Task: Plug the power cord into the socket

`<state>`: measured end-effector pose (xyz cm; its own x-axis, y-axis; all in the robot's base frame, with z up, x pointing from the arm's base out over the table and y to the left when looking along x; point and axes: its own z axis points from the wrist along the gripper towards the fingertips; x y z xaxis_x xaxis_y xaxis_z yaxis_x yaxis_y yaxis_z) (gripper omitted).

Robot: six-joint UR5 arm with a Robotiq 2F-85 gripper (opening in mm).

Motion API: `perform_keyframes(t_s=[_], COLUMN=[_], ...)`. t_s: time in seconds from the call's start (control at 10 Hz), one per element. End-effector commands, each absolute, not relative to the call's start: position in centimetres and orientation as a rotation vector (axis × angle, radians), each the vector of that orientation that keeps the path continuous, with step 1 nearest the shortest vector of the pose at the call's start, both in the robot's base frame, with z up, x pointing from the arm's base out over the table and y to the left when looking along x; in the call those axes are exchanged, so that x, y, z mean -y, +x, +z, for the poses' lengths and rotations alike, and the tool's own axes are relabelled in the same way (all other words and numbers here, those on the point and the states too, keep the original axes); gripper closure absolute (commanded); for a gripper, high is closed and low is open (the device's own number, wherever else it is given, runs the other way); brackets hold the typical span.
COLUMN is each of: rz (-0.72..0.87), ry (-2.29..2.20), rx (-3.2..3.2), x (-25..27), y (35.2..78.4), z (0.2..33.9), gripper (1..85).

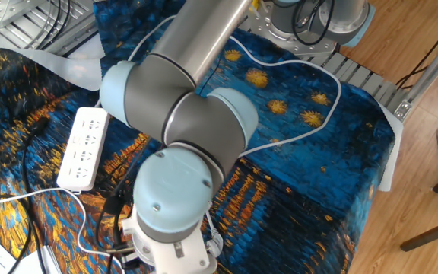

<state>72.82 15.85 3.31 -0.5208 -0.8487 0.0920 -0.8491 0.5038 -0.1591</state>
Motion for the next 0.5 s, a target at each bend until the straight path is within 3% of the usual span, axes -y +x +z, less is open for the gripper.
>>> perform_keyframes(t_s=[0.0,0.4], rz=[0.316,0.312], ry=[1.535,1.528], rx=[2.705,2.701], x=[-15.41,-15.65], y=[72.77,72.59], z=[3.44,3.41], gripper=[41.0,41.0])
